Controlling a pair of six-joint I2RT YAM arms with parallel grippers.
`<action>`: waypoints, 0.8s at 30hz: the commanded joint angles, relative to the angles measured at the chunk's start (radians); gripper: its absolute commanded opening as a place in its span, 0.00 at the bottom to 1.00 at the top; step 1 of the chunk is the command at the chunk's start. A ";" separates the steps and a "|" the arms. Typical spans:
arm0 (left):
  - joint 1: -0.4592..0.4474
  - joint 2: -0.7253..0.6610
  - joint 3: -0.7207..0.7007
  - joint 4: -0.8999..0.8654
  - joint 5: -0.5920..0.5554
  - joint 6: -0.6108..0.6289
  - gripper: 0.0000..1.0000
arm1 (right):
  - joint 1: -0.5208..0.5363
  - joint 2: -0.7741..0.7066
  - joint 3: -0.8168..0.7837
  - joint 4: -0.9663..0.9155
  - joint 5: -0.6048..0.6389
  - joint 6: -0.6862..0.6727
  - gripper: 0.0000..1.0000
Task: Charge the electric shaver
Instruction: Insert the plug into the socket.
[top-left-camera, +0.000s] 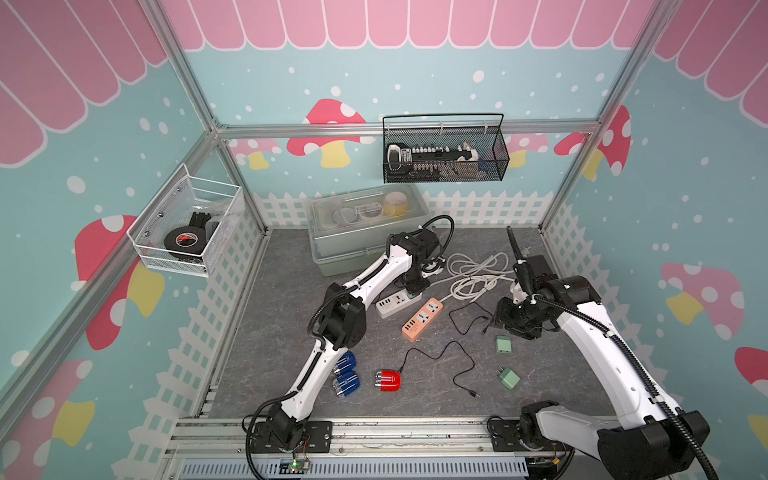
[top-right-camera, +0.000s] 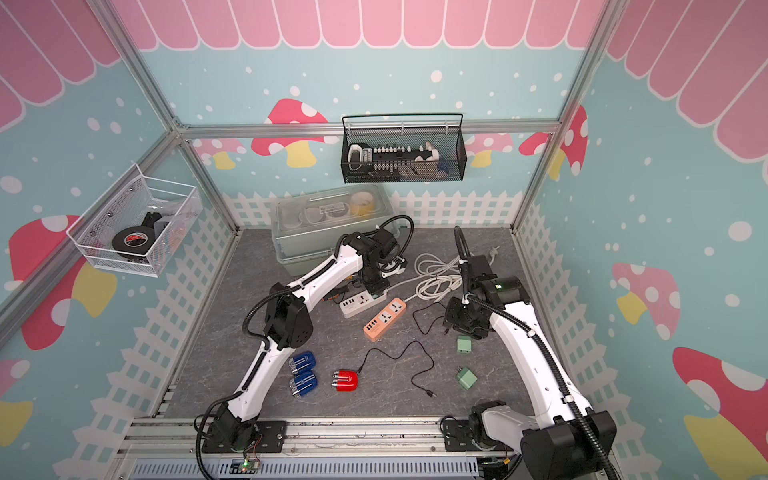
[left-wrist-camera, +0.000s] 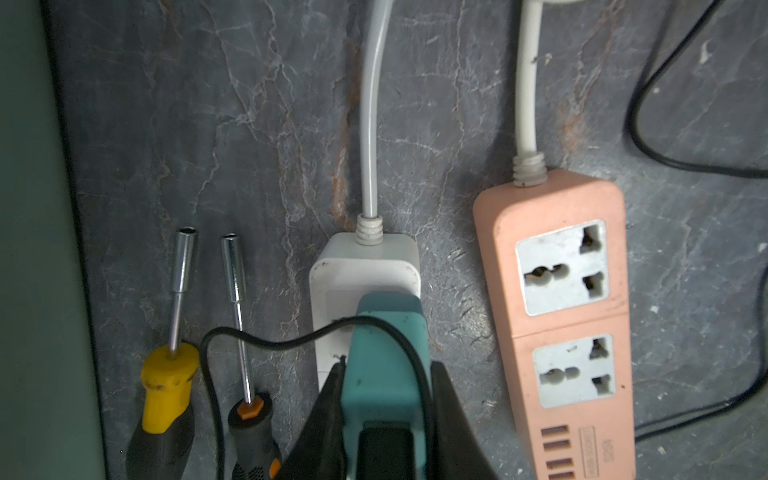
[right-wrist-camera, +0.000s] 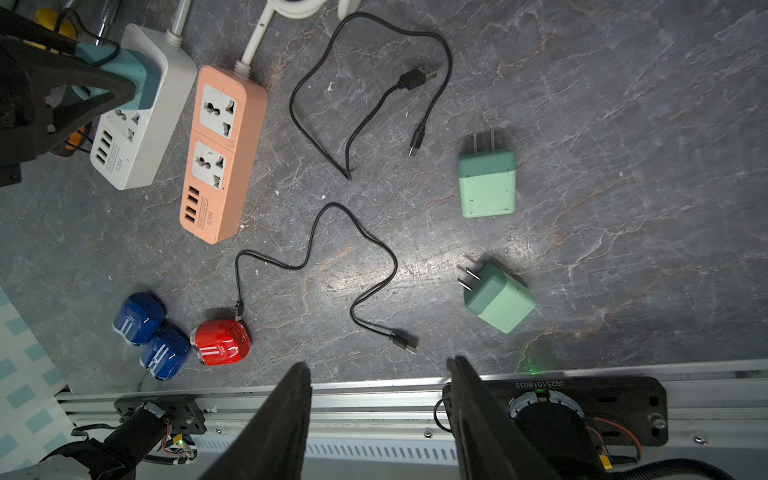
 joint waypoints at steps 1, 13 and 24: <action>0.024 0.111 -0.009 0.029 -0.014 0.023 0.17 | 0.000 0.014 0.018 -0.035 -0.009 0.010 0.54; 0.022 0.137 -0.002 0.032 0.008 -0.033 0.23 | 0.001 0.025 0.017 -0.043 0.000 0.024 0.55; -0.007 -0.047 -0.070 0.059 0.027 -0.151 0.36 | 0.000 0.032 0.029 -0.005 -0.004 0.042 0.60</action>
